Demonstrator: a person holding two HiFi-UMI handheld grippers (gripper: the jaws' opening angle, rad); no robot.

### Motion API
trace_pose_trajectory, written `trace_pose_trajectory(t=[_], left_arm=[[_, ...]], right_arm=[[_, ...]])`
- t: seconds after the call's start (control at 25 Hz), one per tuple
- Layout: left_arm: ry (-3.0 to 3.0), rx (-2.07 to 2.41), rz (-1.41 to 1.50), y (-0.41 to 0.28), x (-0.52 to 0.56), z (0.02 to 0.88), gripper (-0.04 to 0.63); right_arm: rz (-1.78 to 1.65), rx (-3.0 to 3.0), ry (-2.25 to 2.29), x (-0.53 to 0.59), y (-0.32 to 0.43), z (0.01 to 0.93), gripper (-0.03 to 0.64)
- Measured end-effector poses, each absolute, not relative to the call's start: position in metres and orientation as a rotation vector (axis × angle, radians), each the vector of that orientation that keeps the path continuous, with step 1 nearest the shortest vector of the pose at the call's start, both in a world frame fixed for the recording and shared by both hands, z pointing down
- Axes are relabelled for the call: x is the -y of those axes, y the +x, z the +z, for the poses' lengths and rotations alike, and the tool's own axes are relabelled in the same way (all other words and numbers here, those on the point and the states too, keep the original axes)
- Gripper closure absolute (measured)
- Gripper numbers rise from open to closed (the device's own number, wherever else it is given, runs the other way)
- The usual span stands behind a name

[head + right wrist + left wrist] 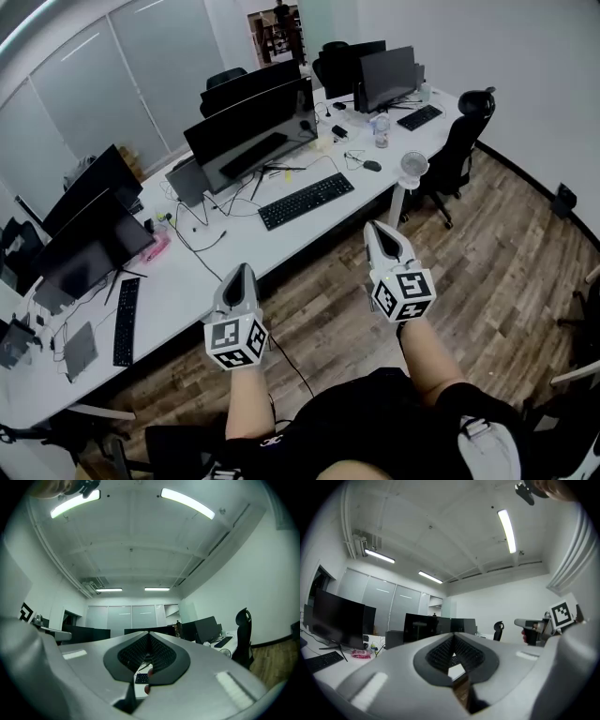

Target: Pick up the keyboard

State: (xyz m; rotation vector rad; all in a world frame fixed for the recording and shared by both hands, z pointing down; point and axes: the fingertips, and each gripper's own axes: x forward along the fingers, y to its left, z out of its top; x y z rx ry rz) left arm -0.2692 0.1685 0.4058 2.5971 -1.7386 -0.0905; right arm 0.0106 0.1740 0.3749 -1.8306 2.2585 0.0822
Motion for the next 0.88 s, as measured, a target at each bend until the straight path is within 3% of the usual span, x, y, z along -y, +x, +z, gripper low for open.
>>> trace_pose_trajectory(t=[0.52,0.88], left_arm=[[2.595,1.724,-0.092,-0.27,-0.118,0.421,0.543],[2.526,1.801,-0.038,-0.24,0.011,0.445,0.543]], right_arm=[[0.092,-2.242,-1.863,-0.131,0.025,0.387,0.62],[0.048,-2.261,-1.832,0.017,0.072,0.415,0.62]])
